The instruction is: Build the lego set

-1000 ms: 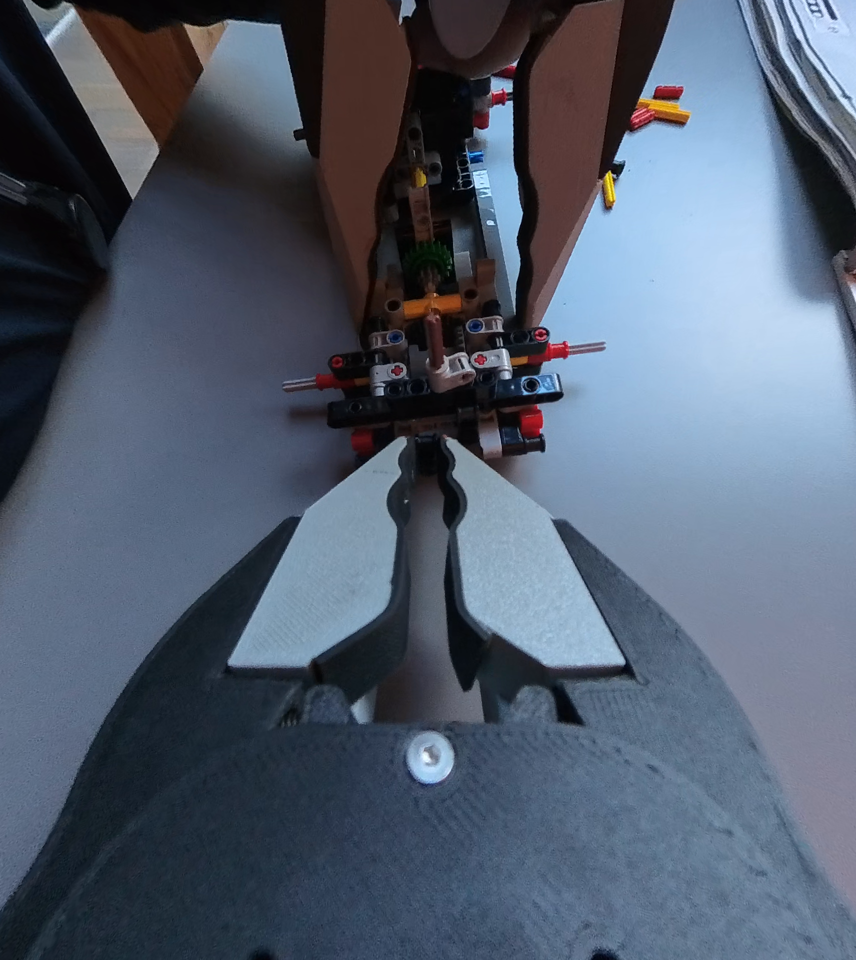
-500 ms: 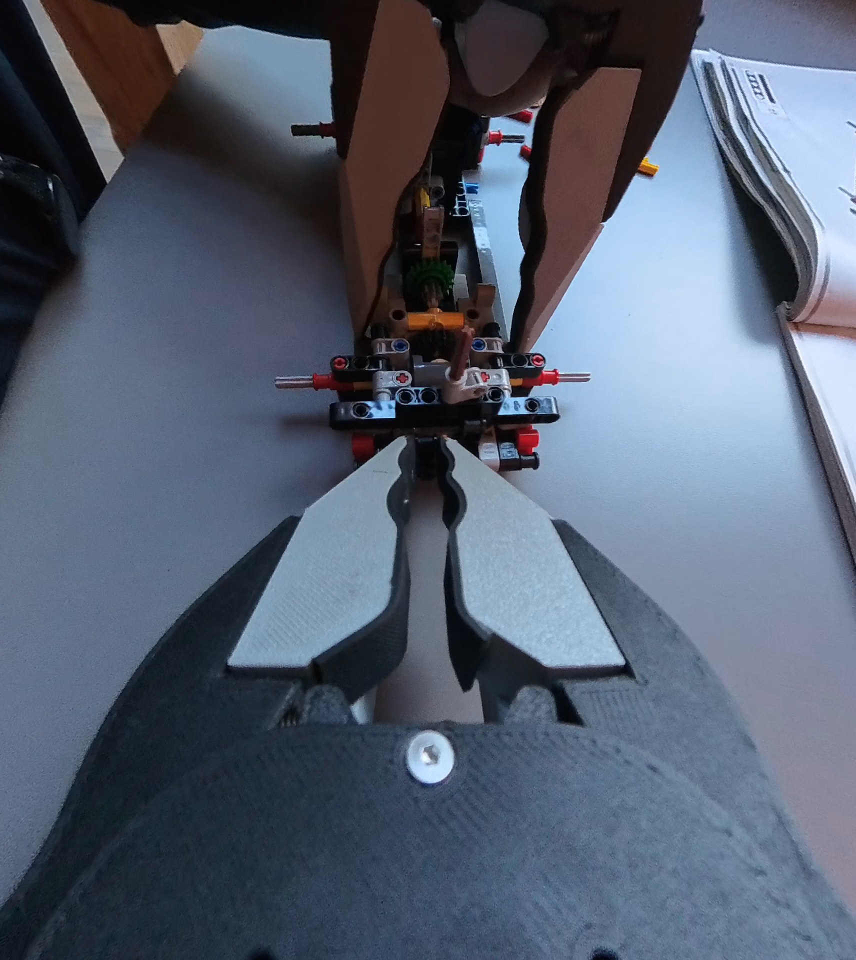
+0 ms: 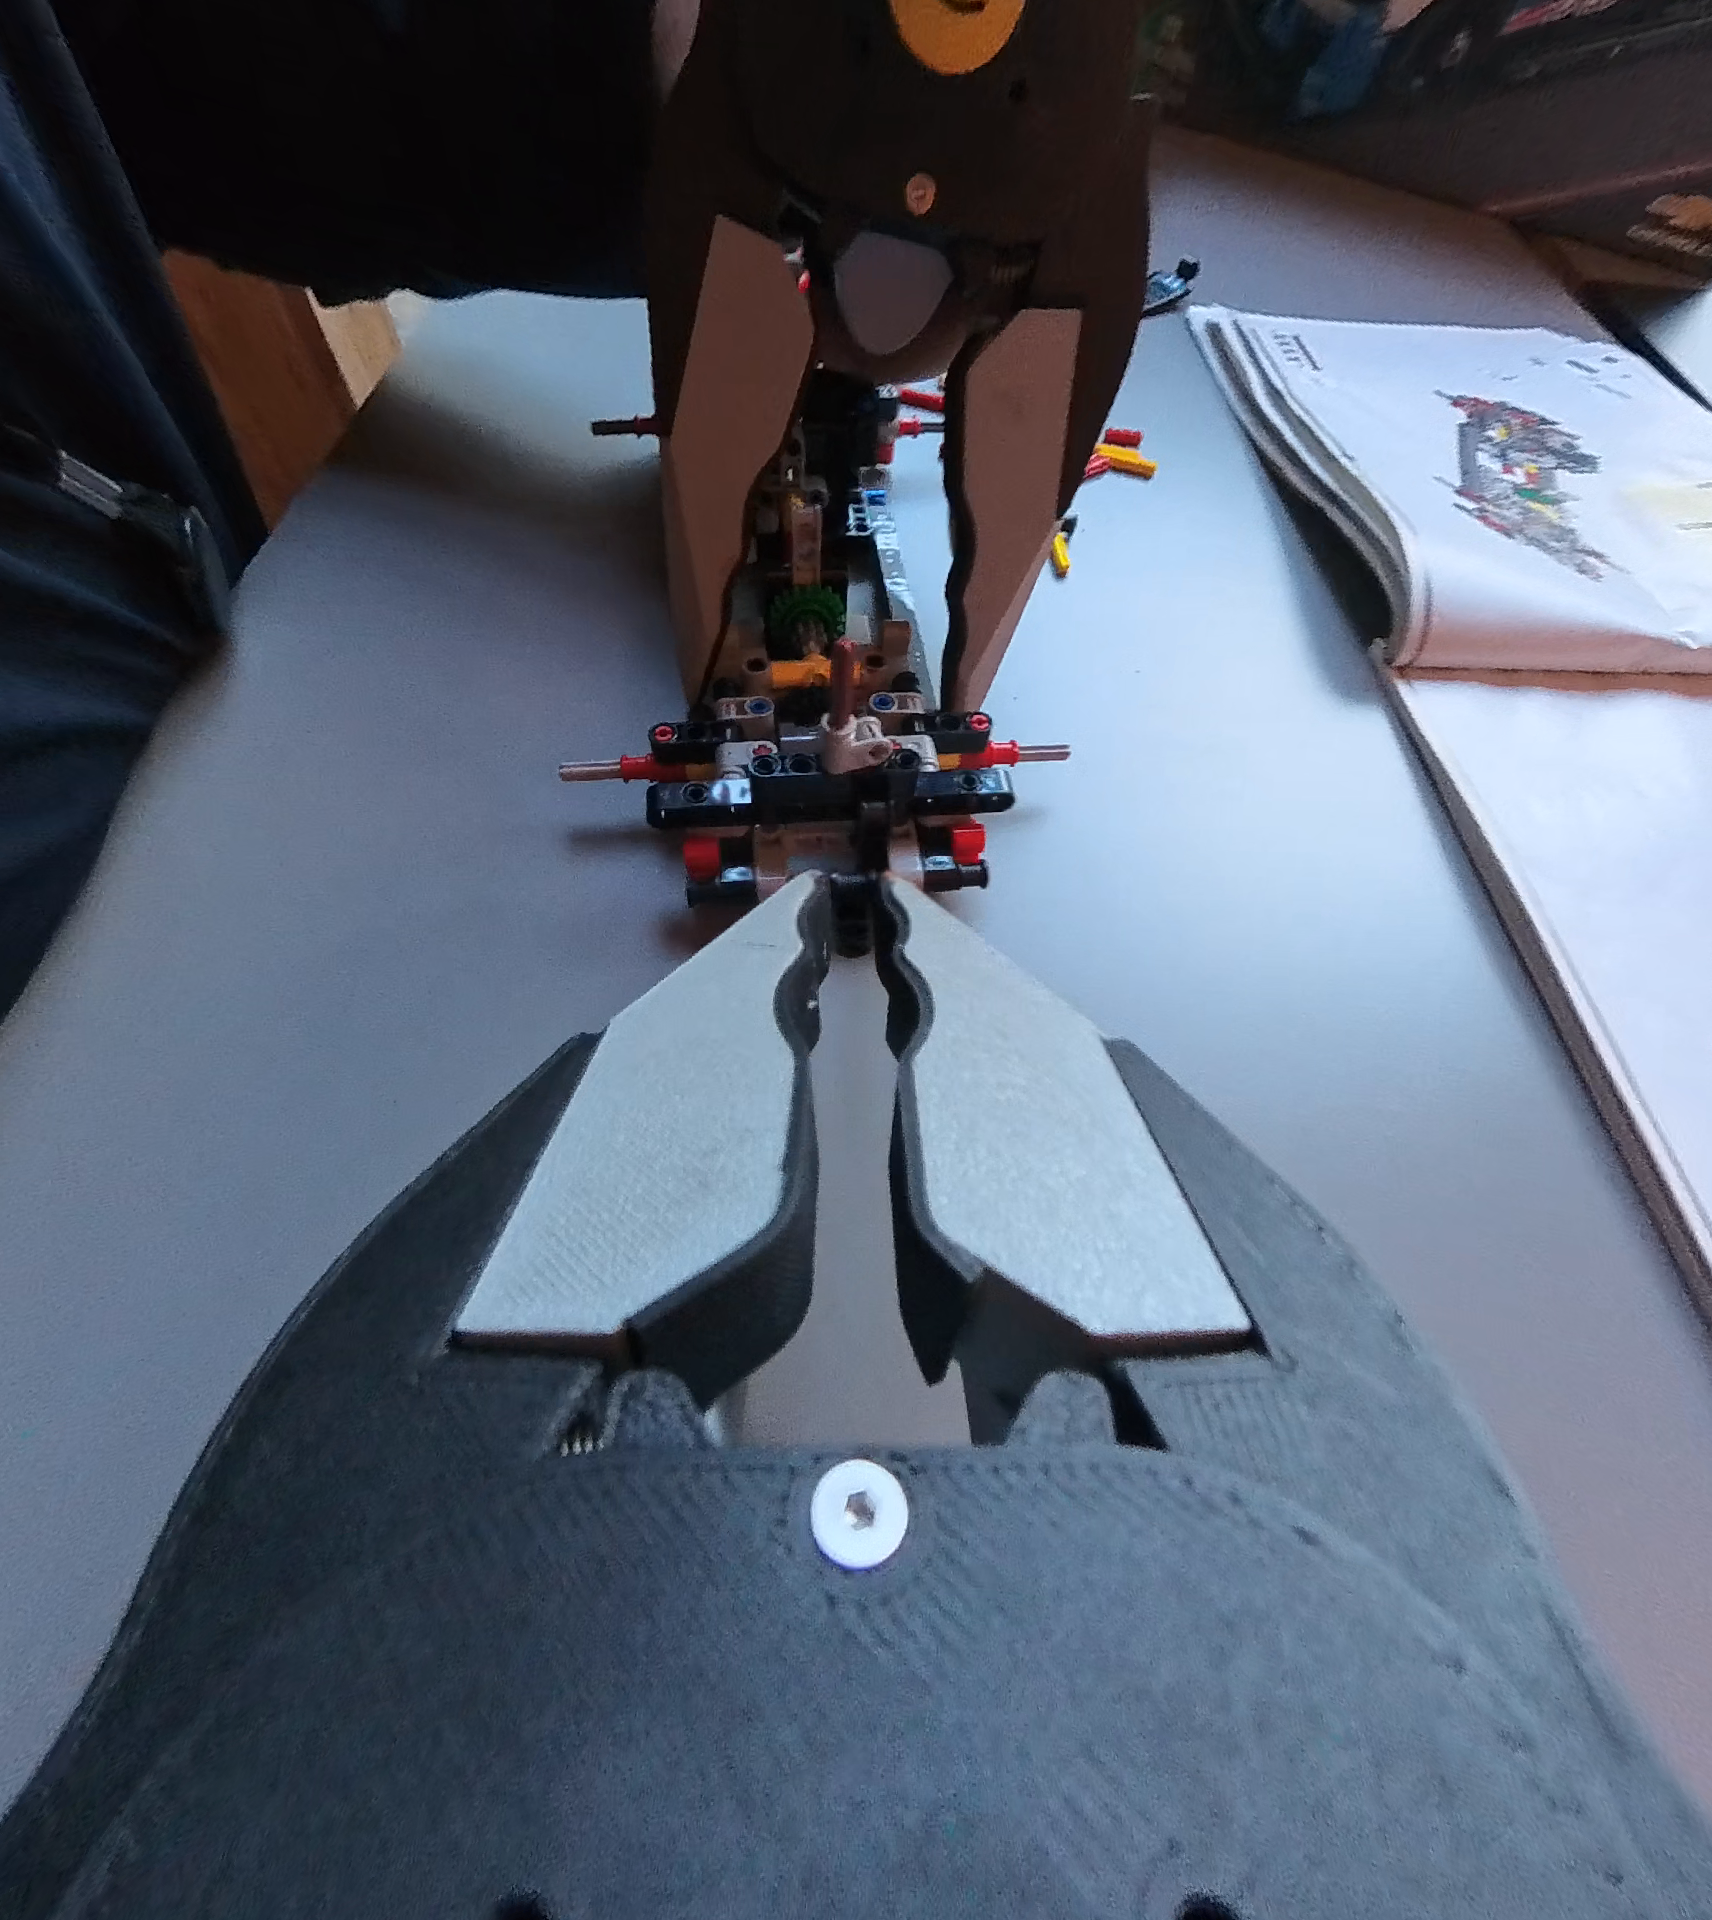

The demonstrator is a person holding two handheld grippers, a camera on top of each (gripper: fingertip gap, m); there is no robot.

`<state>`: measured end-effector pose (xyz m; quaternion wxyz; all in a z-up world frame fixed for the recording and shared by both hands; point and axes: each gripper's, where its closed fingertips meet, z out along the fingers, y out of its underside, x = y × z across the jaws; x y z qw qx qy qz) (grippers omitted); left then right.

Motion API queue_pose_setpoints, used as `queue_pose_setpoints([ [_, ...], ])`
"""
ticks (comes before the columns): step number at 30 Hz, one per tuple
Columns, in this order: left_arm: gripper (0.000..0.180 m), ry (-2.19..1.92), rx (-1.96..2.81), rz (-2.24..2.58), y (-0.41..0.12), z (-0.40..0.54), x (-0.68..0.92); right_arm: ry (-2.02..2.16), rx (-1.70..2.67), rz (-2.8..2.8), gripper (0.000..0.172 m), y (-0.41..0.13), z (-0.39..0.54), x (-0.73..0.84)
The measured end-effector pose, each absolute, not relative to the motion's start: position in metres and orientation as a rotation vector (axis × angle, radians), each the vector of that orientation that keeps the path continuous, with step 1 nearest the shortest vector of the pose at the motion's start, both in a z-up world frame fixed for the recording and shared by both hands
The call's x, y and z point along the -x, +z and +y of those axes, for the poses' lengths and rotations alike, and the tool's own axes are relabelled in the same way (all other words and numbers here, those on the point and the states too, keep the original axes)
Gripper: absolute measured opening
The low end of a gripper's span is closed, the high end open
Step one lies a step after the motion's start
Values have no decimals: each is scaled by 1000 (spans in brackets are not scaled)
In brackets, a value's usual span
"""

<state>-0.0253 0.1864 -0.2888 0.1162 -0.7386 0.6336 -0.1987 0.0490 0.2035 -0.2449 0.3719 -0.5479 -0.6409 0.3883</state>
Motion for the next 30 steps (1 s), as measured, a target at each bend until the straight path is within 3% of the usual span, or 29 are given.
queue_pose_setpoints([
  [1, 68, -576, 2164, 1862, -289, 186, 25, 998, 1401, -1624, 5, -243, 205, -50],
  [21, 57, -830, 2042, 1695, -261, 198, 29, 1111, 1355, -1423, 4, -216, 222, -60],
  [30, 24, -793, 1908, 1593, -236, 210, 17, 1153, 1342, -1381, 4, -210, 225, -59],
])
